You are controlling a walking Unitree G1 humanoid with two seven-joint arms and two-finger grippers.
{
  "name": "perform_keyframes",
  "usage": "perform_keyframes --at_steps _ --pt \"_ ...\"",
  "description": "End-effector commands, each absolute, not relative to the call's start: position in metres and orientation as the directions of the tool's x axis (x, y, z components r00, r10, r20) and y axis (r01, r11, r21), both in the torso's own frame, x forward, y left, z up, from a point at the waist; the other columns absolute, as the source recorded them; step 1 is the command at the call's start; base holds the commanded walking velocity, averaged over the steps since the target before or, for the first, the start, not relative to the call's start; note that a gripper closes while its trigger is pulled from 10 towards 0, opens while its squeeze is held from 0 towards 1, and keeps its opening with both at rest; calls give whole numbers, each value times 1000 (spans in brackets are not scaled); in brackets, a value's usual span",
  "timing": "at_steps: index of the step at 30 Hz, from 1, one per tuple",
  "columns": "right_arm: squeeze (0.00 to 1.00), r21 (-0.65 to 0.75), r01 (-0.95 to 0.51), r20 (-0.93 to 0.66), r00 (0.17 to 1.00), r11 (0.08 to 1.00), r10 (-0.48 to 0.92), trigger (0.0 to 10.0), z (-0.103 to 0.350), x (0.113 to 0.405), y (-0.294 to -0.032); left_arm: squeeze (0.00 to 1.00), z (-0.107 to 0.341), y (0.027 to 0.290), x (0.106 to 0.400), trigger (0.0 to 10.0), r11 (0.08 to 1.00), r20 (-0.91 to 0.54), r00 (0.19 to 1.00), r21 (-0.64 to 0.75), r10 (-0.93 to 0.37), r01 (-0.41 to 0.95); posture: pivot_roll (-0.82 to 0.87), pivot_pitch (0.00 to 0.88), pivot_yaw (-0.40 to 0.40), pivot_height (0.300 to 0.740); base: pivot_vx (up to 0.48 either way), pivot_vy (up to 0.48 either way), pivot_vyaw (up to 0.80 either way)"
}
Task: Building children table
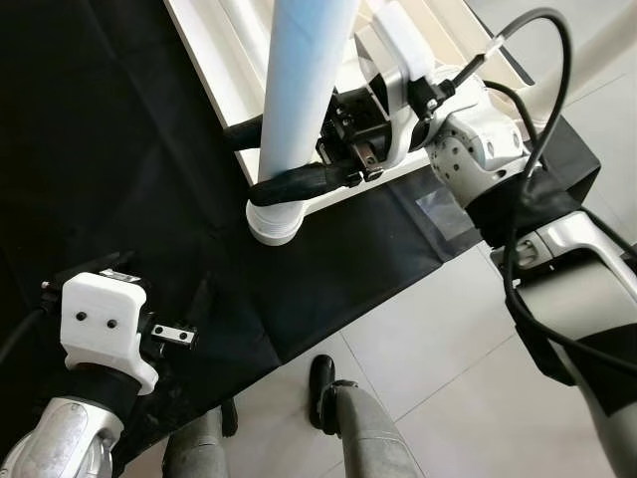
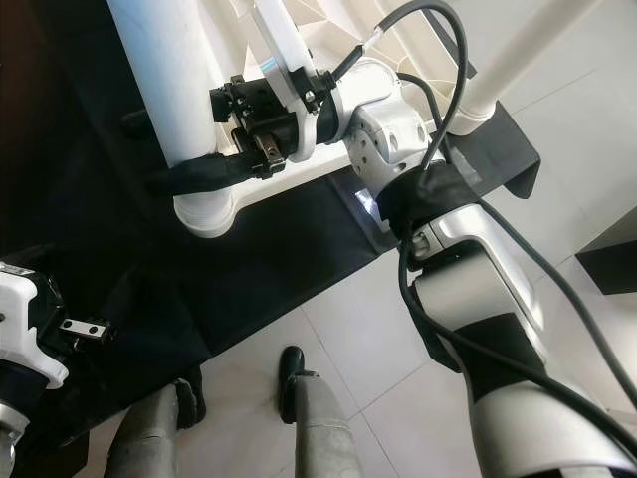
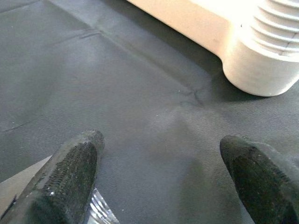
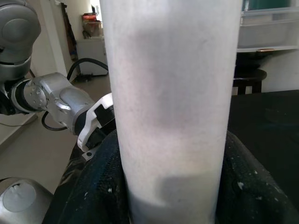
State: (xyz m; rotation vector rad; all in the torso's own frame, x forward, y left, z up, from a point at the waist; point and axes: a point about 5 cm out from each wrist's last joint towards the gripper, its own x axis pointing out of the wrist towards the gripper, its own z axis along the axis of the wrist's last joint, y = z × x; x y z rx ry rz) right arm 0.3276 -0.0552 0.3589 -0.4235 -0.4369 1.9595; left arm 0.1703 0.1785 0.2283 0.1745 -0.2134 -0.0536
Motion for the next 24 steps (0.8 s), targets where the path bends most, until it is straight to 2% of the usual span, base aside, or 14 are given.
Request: perform_keyframes --at_steps 1,12,13,14,15,16,17,18,19,20,22,23,24 --pt "0 -293 -859 -188 -379 -420 906 10000 313 337 -67 0 227 177 166 10000 982 188 979 183 -74 39 -114 570 -192 740 0 0 0" --pt "0 -292 -859 -264 -350 -420 899 10000 298 337 -70 0 228 178 168 10000 981 196 978 191 -78 40 -128 555 -200 740 0 0 0" --pt "0 -274 -890 -245 -301 -363 922 10000 293 335 -71 0 231 182 169 10000 979 205 976 201 -68 26 -131 555 -206 740 0 0 0" --pt "0 -274 -890 -245 -301 -363 922 10000 293 335 -71 0 231 182 169 10000 979 205 976 201 -68 26 -131 555 -206 740 0 0 0" --pt "0 -271 -914 -225 -245 -302 943 10000 287 333 -72 0 232 185 170 10000 978 213 975 210 -58 12 -135 547 -215 740 0 0 0" --pt "0 -271 -914 -225 -245 -302 943 10000 287 333 -72 0 232 185 170 10000 978 213 975 210 -58 12 -135 547 -215 740 0 0 0" --pt "0 -245 -942 -205 -180 -228 962 10000 278 325 -73 0 234 190 171 10000 976 220 974 217 -45 -4 -133 541 -209 740 0 0 0" --pt "0 -245 -942 -205 -180 -228 962 10000 278 325 -73 0 234 190 171 10000 976 220 974 217 -45 -4 -133 541 -209 740 0 0 0" --pt "0 -169 -984 -190 -19 -51 982 10000 252 299 -70 0 237 198 173 10000 972 231 973 234 -28 -27 -135 535 -203 740 0 0 0" --pt "0 -169 -984 -190 -19 -51 982 10000 252 299 -70 0 237 198 173 10000 972 231 973 234 -28 -27 -135 535 -203 740 0 0 0" --pt "0 -148 -988 -211 83 52 974 10000 236 285 -66 0 238 202 174 10000 969 235 972 243 -26 -33 -135 532 -199 740 0 0 0" --pt "0 -148 -988 -211 83 52 974 10000 236 285 -66 0 238 202 174 10000 969 235 972 243 -26 -33 -135 532 -199 740 0 0 0" --pt "0 -164 -953 -207 288 257 935 10000 219 284 -58 0 240 203 178 10000 967 244 969 252 -35 -28 -141 512 -168 740 0 0 0"
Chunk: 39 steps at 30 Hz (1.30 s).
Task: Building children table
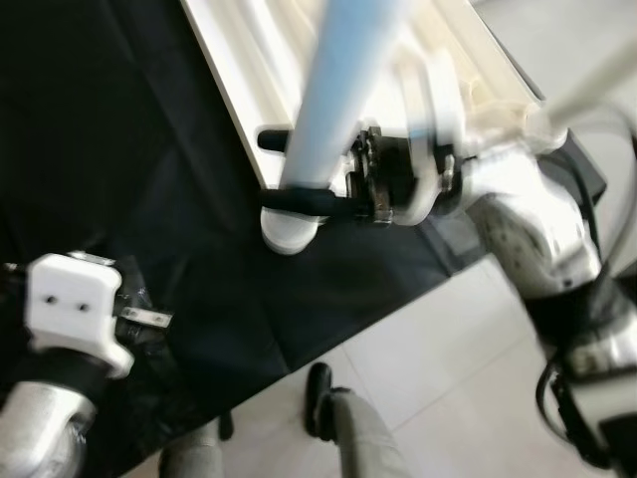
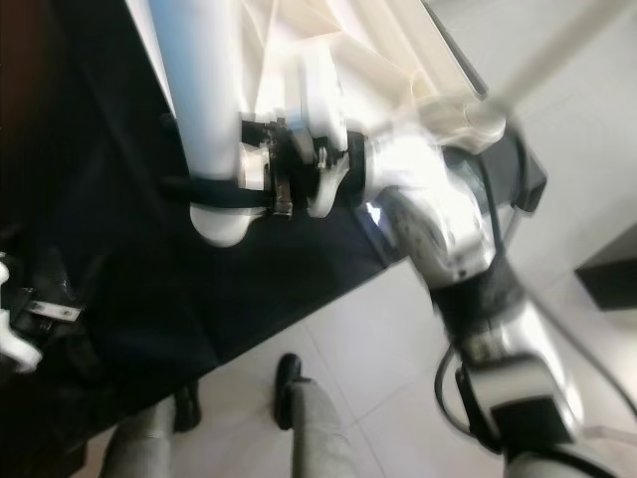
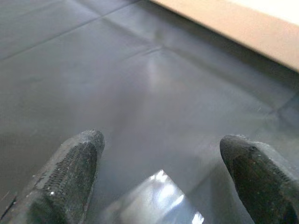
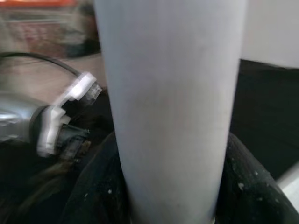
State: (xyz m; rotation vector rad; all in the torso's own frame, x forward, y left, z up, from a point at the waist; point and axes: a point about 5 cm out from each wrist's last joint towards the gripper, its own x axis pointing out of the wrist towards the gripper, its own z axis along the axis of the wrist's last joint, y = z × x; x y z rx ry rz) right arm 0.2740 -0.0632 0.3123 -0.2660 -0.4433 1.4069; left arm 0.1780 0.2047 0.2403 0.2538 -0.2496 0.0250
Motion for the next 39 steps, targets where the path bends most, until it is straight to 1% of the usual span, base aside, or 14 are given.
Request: perform_keyframes --at_steps 1,3,4,6,16,21,23,26,28,32,34,36,37,39 --pt "0 -164 -953 -207 288 257 935 10000 219 284 -58 0 240 203 178 10000 967 244 969 252 -35 -28 -141 512 -168 740 0 0 0" --pt "0 -189 -795 -159 605 577 781 10000 199 284 -49 0 243 207 185 10000 964 262 964 265 -50 -22 -140 491 -148 740 0 0 0" --pt "0 -184 -733 -146 679 655 720 10000 195 284 -47 0 245 208 188 10000 963 268 962 268 -55 -20 -140 491 -148 740 0 0 0" --pt "0 -177 -669 -111 743 722 660 10000 190 286 -37 0 248 210 193 10000 962 284 957 272 -61 -20 -134 470 -128 740 0 0 0" --pt "0 -188 -589 -77 807 786 586 10000 187 294 -17 0 271 224 204 10000 964 354 932 265 -81 -16 -75 392 -99 740 0 0 0" --pt "0 -217 -533 -53 843 818 535 10000 191 303 -14 0 299 235 209 10000 962 401 891 247 -211 117 -55 333 -94 740 0 0 0" --pt "0 -228 -512 -35 854 828 519 10000 194 307 -11 0 313 237 209 10000 947 418 856 234 -304 221 -51 312 -94 740 0 0 0" --pt "0 -242 -501 -15 858 831 513 10000 199 314 -8 0 330 227 208 10000 859 413 753 244 -512 450 -42 285 -93 740 0 0 0" --pt "0 -242 -501 -15 858 831 513 10000 199 314 -8 0 330 227 208 10000 859 413 753 244 -512 450 -42 285 -93 740 0 0 0" --pt "0 -249 -492 -4 862 834 507 10000 202 320 -6 0 339 216 212 10000 788 401 680 268 -614 553 -36 253 -90 740 0 0 0" --pt "0 -249 -492 -4 862 834 507 10000 202 320 -6 0 339 216 212 10000 788 401 680 268 -614 553 -36 253 -90 740 0 0 0" --pt "0 -256 -475 18 868 842 496 10000 206 330 -4 0 355 189 229 10000 687 420 561 264 -714 677 -31 205 -83 740 0 0 0" --pt "0 -256 -475 18 868 842 496 10000 206 330 -4 0 355 189 229 10000 687 420 561 264 -714 677 -31 205 -83 740 0 0 0" --pt "0 -252 -462 48 872 850 488 10000 211 335 -2 0 366 166 243 10000 624 445 488 236 -751 745 -30 196 -77 740 0 0 0"
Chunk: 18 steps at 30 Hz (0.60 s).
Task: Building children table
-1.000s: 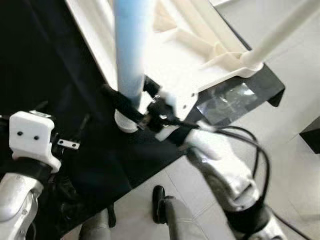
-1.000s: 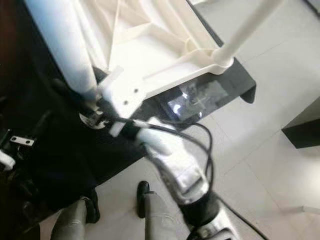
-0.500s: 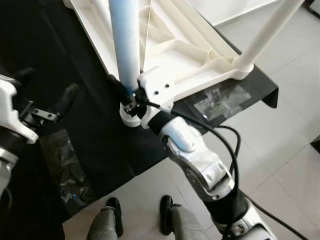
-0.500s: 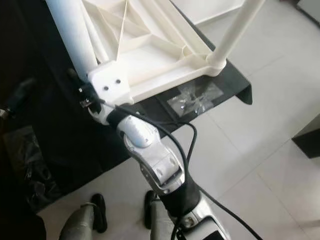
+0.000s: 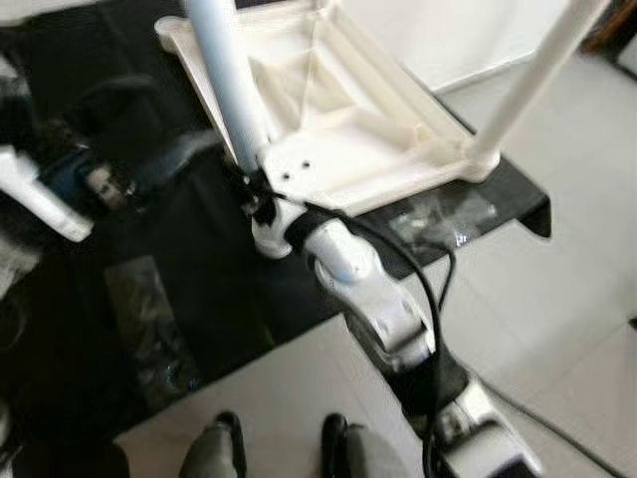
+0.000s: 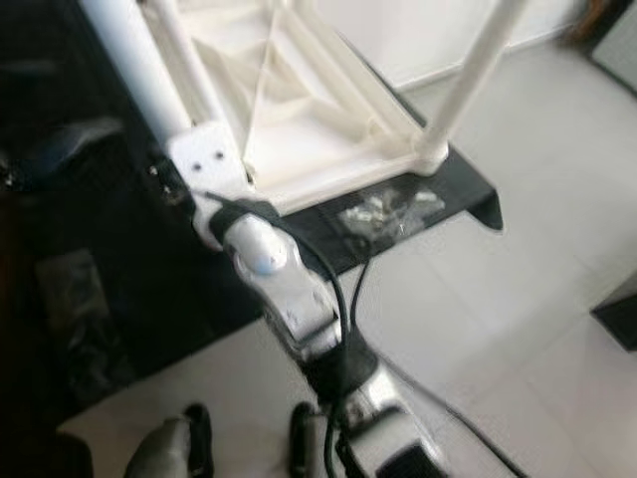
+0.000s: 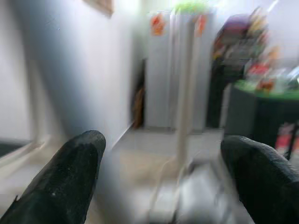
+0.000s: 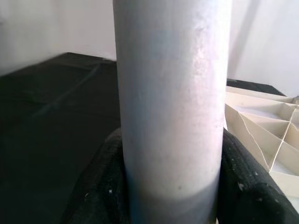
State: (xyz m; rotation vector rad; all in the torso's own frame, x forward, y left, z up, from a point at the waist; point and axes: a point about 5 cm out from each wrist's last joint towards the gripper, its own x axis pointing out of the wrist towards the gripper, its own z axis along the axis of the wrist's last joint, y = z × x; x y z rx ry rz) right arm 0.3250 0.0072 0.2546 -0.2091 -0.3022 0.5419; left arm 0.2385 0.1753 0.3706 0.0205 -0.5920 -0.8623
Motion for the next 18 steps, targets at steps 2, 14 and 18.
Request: perform_keyframes --at_steps 2,14,18 --pt "0 -245 -460 62 871 853 487 10000 213 335 -2 0 368 161 247 10000 623 453 486 224 -747 749 -30 188 -72 740 0 0 0" --pt "0 -212 -464 184 845 860 502 10000 216 325 2 0 369 161 270 10000 673 429 569 138 -702 727 -30 169 -35 740 0 0 0" --pt "0 -206 -459 229 836 864 499 10000 219 326 1 0 371 170 276 10000 705 421 608 119 -673 699 -29 166 -32 740 0 0 0"
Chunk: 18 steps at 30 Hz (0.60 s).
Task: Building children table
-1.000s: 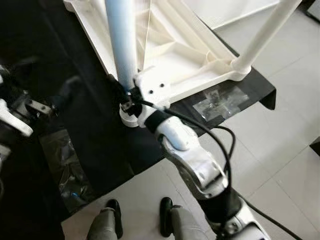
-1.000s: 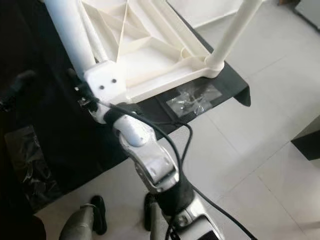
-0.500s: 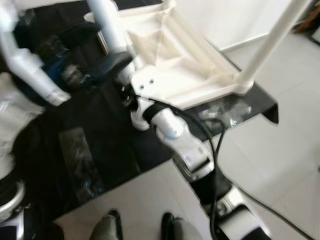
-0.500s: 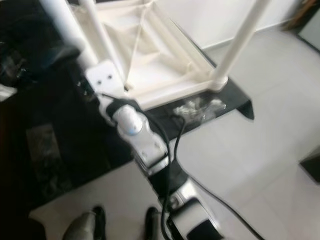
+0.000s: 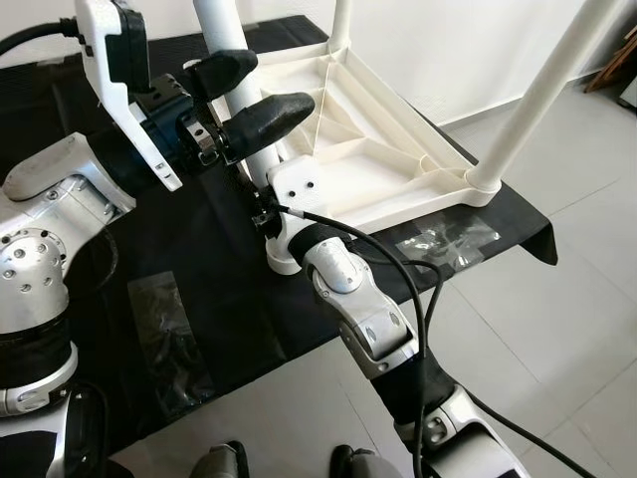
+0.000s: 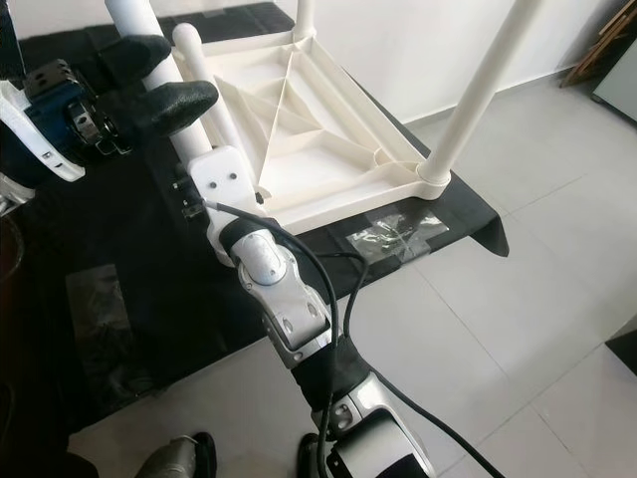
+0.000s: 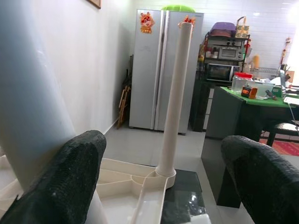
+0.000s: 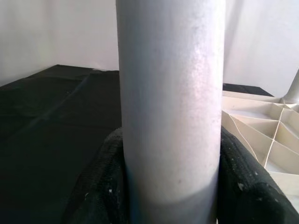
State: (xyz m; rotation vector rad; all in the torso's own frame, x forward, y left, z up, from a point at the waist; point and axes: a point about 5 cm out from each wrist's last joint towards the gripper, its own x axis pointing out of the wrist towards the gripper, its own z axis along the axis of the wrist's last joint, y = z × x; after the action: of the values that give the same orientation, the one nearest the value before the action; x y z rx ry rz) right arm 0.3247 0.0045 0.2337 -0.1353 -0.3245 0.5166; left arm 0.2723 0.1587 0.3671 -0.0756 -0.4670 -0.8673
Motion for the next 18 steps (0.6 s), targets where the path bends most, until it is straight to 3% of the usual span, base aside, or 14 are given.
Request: perform_keyframes --at_steps 1,5,12,18 --pt "0 -206 -459 229 836 864 499 10000 219 326 1 0 371 170 276 10000 705 421 608 119 -673 699 -29 166 -32 740 0 0 0" --pt "0 -219 -450 270 825 866 497 10000 219 327 -4 0 369 179 277 10000 740 406 650 110 -643 663 -27 168 -32 740 0 0 0" --pt "0 -219 -450 296 815 866 499 10000 214 325 -8 0 372 187 272 10000 733 422 640 92 -642 674 -26 170 -30 740 0 0 0" --pt "0 -109 -459 318 824 882 469 10000 211 325 -19 0 380 201 238 10000 594 432 489 146 -758 791 -33 173 -29 740 0 0 0"
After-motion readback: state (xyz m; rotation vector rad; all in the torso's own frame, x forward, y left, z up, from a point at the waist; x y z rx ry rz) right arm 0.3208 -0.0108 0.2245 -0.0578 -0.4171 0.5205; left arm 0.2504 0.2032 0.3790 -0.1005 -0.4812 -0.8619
